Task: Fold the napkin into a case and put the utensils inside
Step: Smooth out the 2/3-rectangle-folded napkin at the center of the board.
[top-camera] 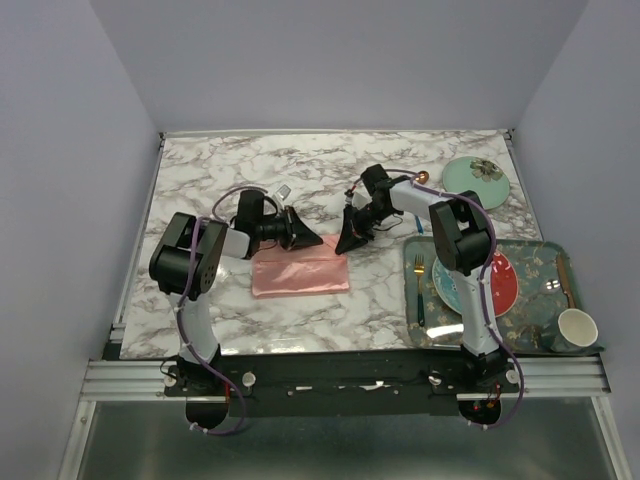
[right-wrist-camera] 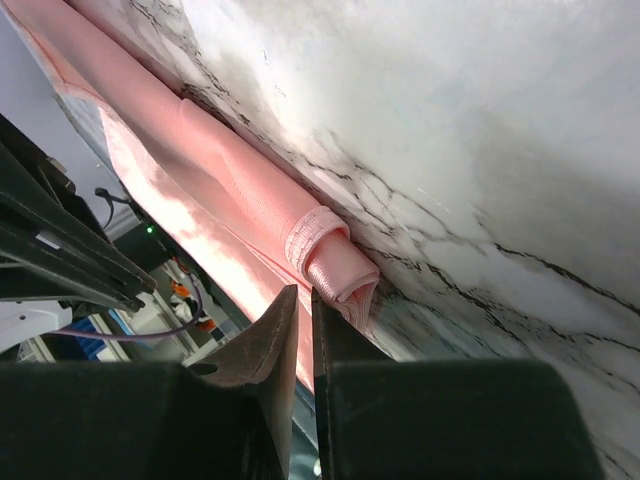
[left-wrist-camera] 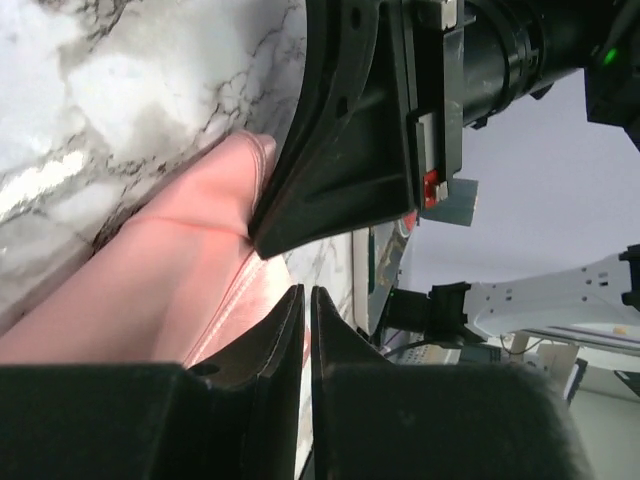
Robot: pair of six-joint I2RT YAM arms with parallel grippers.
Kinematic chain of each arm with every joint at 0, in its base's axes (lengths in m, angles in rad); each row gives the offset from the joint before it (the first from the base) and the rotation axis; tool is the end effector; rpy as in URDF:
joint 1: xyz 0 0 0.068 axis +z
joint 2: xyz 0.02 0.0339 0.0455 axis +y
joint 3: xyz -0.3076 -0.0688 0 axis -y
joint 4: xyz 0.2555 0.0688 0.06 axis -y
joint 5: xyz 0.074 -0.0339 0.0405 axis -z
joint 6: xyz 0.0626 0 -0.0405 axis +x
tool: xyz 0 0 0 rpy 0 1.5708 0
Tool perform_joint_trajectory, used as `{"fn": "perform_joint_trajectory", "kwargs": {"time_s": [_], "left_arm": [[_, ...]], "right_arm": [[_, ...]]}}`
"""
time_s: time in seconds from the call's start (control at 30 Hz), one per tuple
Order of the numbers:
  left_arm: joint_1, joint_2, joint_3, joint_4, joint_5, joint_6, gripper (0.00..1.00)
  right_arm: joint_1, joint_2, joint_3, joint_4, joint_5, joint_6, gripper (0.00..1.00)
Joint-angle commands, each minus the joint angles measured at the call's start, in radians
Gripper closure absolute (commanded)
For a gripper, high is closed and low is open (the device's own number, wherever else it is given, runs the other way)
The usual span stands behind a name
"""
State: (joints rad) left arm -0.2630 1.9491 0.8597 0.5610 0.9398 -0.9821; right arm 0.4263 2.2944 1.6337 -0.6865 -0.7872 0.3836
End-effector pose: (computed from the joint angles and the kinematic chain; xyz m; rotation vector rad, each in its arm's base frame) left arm 0.3740 -0.1530 0.1447 -0.1771 2.3312 -1.6774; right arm 0.4264 0.2423 0.1194 0.1893 -2.7823 -1.1865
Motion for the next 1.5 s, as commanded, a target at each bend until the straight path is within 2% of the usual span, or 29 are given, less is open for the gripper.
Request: {"fn": "perform_joint_trajectory", "kwargs": {"time_s": [0.0,0.2,0.23,0.33,0.4,0.43,0.5,0.53,0.57,0.6,0.63,0.73,0.77,0.8,0.83,0.87,0.9,0.93,0.97,1.07,1.13,1.23,1.33,1.47], "left_arm": [[0.070,0.020,-0.096,0.040,0.045,-0.030,0.81],[0.192,0.094,-0.088,-0.070,0.065,0.046,0.64],[0.202,0.091,-0.094,-0.073,0.076,0.051,0.57],[0.235,0.059,-0.096,-0.196,0.125,0.161,0.45],[0.296,0.018,-0.099,-0.332,0.140,0.239,0.38],[0.324,0.001,-0.096,-0.390,0.157,0.352,0.30],[0.387,-0.047,-0.044,-0.600,0.166,0.478,0.22],[0.393,-0.065,-0.018,-0.657,0.203,0.523,0.15],[0.393,-0.084,0.031,-0.738,0.215,0.586,0.12],[0.389,-0.126,0.051,-0.753,0.221,0.586,0.04],[0.366,-0.147,0.068,-0.753,0.226,0.574,0.01],[0.267,-0.187,0.099,-0.627,0.234,0.430,0.01],[0.231,-0.187,0.084,-0.467,0.225,0.366,0.01],[0.208,-0.171,0.072,-0.370,0.215,0.206,0.01],[0.180,-0.153,0.062,-0.278,0.203,0.139,0.01],[0.135,-0.132,0.055,-0.113,0.186,0.078,0.01],[0.113,-0.074,0.052,-0.017,0.160,-0.002,0.01],[0.094,-0.043,0.047,0.085,0.136,-0.150,0.01],[0.062,-0.011,0.051,0.258,0.114,-0.232,0.01],[0.016,0.128,0.093,0.512,0.047,-0.465,0.01],[-0.031,0.203,0.123,0.542,0.024,-0.506,0.01],[-0.042,0.252,0.136,0.485,-0.004,-0.478,0.01],[0.005,0.272,0.095,0.435,-0.006,-0.428,0.01],[0.083,0.229,0.030,0.275,0.040,-0.299,0.01]], "right_arm": [[0.000,0.045,-0.026,-0.061,0.238,-0.060,0.81],[0.002,0.046,-0.040,-0.073,0.256,-0.051,0.80],[0.002,0.048,-0.041,-0.074,0.256,-0.051,0.80],[0.003,0.048,-0.037,-0.087,0.281,-0.060,0.80],[0.002,0.048,-0.034,-0.100,0.286,-0.072,0.80],[0.003,0.050,-0.029,-0.104,0.287,-0.077,0.80],[0.003,0.054,-0.020,-0.116,0.284,-0.084,0.80],[0.003,0.056,-0.015,-0.116,0.279,-0.086,0.80],[0.003,0.057,-0.014,-0.117,0.276,-0.086,0.80],[0.003,0.057,-0.012,-0.116,0.273,-0.086,0.80],[0.005,0.057,-0.011,-0.114,0.264,-0.086,0.80],[0.003,0.060,-0.003,-0.108,0.252,-0.084,0.80],[0.003,0.060,0.000,-0.110,0.252,-0.084,0.80],[0.003,0.060,0.002,-0.110,0.252,-0.086,0.80],[0.003,0.060,0.003,-0.110,0.256,-0.087,0.80],[0.005,0.059,0.002,-0.108,0.258,-0.086,0.80],[0.005,0.059,0.002,-0.108,0.258,-0.084,0.80],[0.005,0.057,-0.001,-0.107,0.258,-0.083,0.80],[0.003,0.057,-0.002,-0.105,0.261,-0.081,0.80],[0.003,0.056,-0.001,-0.104,0.266,-0.078,0.80],[0.003,0.057,-0.003,-0.104,0.270,-0.077,0.79],[0.003,0.057,-0.003,-0.105,0.290,-0.072,0.79],[0.005,0.054,-0.006,-0.111,0.293,-0.071,0.79],[0.003,0.053,-0.015,-0.114,0.299,-0.066,0.79]]}}
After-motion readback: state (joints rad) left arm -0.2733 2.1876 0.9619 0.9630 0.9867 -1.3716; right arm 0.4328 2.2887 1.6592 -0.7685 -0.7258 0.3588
